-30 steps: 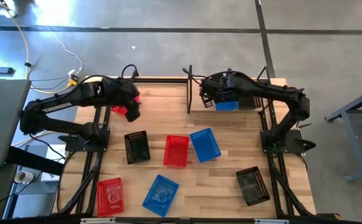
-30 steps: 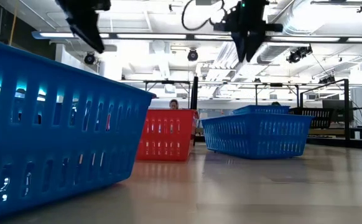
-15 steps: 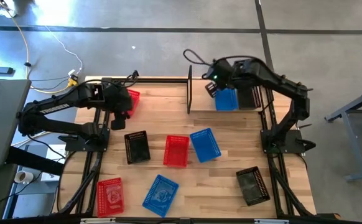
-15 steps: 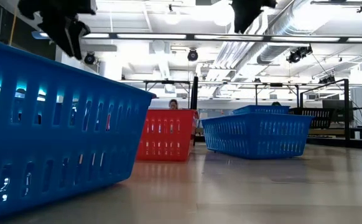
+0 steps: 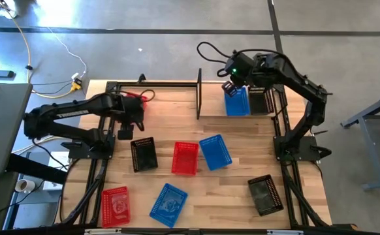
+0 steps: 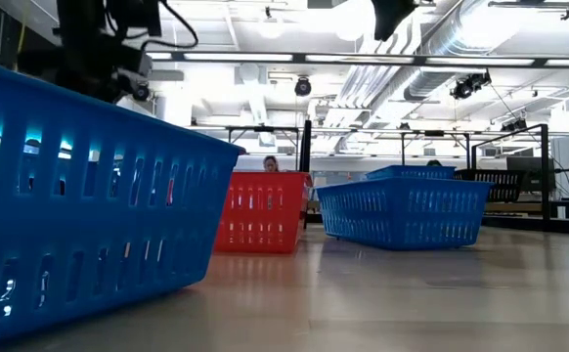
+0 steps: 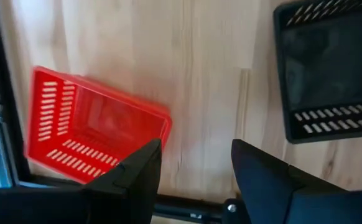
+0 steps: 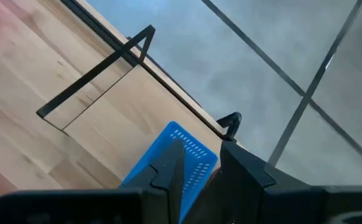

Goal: Stack baskets on shelf by color
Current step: Put the top red basket on the shelf

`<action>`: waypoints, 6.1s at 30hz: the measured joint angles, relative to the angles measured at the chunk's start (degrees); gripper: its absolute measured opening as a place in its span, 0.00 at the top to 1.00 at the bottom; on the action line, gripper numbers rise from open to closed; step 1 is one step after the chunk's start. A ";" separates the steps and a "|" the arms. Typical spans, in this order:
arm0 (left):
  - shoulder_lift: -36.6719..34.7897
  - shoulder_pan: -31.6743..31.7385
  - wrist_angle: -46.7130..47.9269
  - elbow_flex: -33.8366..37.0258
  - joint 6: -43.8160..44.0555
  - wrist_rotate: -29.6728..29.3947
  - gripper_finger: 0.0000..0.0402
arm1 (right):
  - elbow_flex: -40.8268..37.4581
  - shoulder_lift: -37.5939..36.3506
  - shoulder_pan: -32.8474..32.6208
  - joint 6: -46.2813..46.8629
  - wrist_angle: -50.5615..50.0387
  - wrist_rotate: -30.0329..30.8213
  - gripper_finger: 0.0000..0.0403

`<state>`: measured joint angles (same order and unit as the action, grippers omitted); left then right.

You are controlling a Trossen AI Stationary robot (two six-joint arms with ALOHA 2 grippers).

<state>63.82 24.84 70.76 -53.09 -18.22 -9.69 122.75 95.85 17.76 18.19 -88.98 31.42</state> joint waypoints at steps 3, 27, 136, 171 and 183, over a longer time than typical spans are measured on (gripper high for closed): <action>2.62 0.00 -0.04 0.79 0.00 -0.38 0.54 | -0.01 0.00 0.00 -0.65 0.01 0.00 0.78; 24.93 8.69 -3.85 0.86 -0.44 -6.34 0.54 | -0.05 0.00 0.00 -2.75 0.54 -0.12 0.78; 19.82 -25.98 -20.75 -27.05 11.08 -23.13 1.00 | -5.71 0.60 -19.50 22.27 23.71 -2.87 0.78; 30.06 -30.53 -16.86 -27.01 -26.48 -52.55 1.00 | -5.91 6.88 -17.98 41.62 27.88 -4.94 0.60; 30.04 -30.83 -17.79 -27.01 -29.11 -58.47 1.00 | -5.92 9.20 -16.51 46.48 27.48 -3.10 0.60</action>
<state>93.86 -5.99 52.97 -80.09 -47.33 -68.16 116.82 105.06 1.25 64.67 -61.50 28.32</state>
